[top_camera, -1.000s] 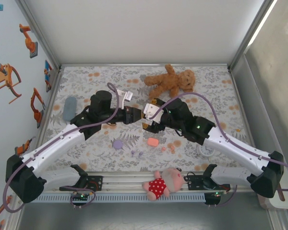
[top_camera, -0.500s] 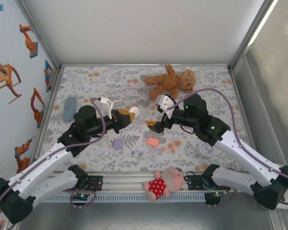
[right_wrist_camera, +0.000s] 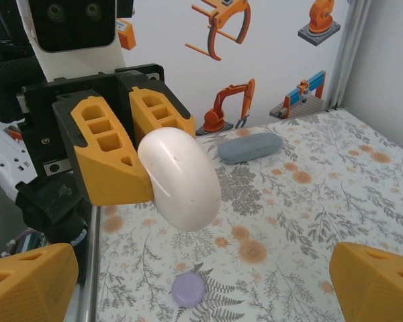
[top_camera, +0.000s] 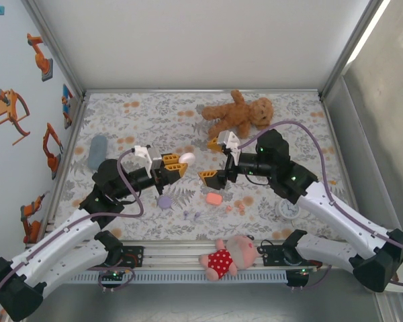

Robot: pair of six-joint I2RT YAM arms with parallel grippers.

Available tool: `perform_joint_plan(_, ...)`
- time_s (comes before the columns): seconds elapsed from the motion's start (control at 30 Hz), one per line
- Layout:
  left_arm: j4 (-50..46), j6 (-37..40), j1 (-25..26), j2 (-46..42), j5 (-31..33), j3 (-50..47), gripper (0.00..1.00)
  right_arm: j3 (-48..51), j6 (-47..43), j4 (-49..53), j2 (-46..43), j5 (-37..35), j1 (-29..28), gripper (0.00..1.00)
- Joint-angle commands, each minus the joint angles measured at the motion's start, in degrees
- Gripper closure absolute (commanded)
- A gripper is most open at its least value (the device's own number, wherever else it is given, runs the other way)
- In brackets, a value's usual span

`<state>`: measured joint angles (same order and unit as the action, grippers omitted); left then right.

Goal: Insert wireless bluetooth earbuds into charging case

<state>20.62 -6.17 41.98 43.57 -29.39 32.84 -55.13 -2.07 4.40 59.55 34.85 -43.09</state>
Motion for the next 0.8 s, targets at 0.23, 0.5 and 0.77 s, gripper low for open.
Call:
perform_joint_plan(0.23,4.3,4.6,-0.1,-0.5,-3.3,-0.1,1.00,-3.2,3.7,-6.0,3.8,2.2,0.2,0.07)
perform_joint_plan(0.5,5.1,4.6,-0.1,-0.5,-3.3,-0.6,1.00,-4.2,4.5,-7.8,4.7,-1.0,0.2,0.12)
perform_joint_plan(0.77,4.7,5.4,-0.1,-1.2,-3.2,-0.7,1.00,-5.5,5.0,-8.3,5.9,-2.2,0.2,0.16)
